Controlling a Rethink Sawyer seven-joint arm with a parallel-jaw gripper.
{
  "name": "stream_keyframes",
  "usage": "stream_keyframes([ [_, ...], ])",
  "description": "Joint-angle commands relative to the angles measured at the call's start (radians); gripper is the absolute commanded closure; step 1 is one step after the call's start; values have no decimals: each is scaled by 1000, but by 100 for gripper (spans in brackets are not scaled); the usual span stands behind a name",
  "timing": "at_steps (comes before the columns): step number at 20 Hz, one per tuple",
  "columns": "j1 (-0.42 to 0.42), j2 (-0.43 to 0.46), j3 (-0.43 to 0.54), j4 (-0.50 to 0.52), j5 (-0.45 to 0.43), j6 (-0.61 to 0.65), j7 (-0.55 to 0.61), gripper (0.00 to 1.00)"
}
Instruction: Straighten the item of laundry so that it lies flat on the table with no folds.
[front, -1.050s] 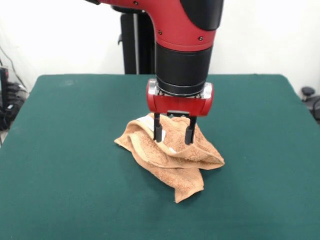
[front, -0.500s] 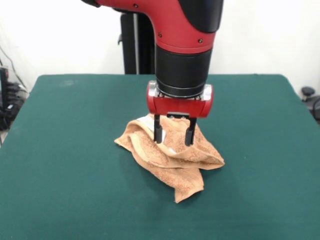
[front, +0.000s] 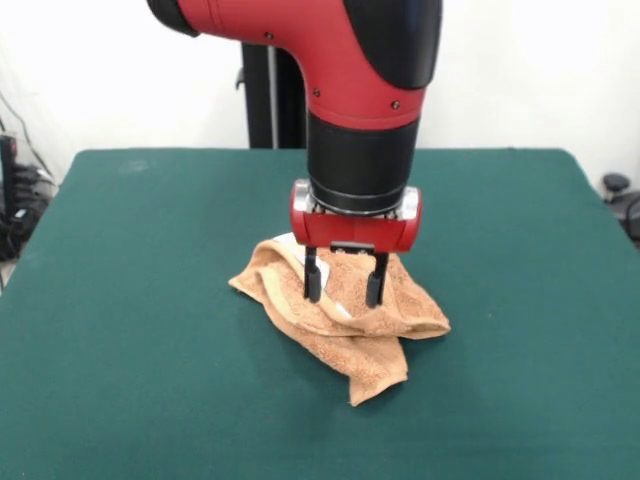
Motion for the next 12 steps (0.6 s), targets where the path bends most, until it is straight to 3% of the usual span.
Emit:
stream_keyframes([
  [1, 11, 109, 105, 0, -33, -39, 87, 0],
  [12, 28, 83, 95, 21, -24, -22, 101, 0],
])
